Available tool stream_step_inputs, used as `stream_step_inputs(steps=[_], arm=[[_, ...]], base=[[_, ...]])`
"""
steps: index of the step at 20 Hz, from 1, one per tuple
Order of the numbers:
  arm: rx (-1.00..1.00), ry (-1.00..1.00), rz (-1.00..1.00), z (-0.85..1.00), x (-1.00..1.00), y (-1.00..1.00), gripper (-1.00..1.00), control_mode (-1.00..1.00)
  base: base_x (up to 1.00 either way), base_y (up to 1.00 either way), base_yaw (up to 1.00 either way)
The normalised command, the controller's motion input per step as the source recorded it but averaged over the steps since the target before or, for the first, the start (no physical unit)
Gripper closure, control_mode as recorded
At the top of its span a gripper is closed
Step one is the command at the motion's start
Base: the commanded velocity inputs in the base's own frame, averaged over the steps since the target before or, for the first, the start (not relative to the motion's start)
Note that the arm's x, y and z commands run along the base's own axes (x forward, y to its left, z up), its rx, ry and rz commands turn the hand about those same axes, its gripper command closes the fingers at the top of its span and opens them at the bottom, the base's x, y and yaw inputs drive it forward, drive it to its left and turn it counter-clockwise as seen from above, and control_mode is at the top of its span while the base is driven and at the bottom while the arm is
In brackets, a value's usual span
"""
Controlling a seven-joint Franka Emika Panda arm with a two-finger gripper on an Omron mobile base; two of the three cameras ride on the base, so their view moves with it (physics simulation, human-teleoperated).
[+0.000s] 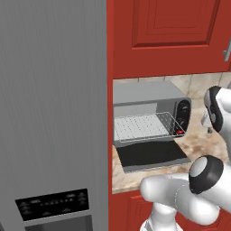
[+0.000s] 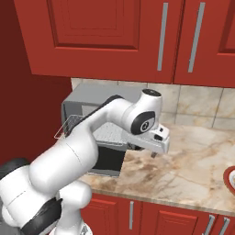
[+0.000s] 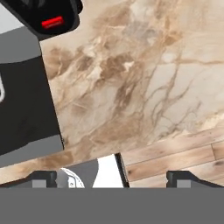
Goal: Pick up the bagel from the plate, place it on the toaster oven rack, close the door, and set the timer.
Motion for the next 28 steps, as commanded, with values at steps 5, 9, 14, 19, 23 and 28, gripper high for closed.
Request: stream_step_inputs(steps=[5,9,14,19,23,28], arm=[[-0.06,0.04,-0.05,-0.07,0.0,-1.0,-1.0,-1.0],[-0.08,0.0,-0.01,-0.28,-0.03,-0.95,-1.0,-1.0],[-0.11,0.0,0.0,-0.32,0.0,-0.86,-1.0,-1.0],[-0.11,0.0,0.0,-0.13,0.0,-0.7,-1.0,-1.0],[-0.1,0.01,0.0,0.0,0.0,-0.57,-1.0,-1.0],[-0.06,0.14,0.0,0.0,0.07,-0.43,-1.0,-1.0]], base=[[0.0,0.0,0.0],[0.0,0.0,0.0],[0.0,0.0,0.0],[0.0,0.0,0.0],[0.0,0.0,0.0],[0.0,0.0,0.0]])
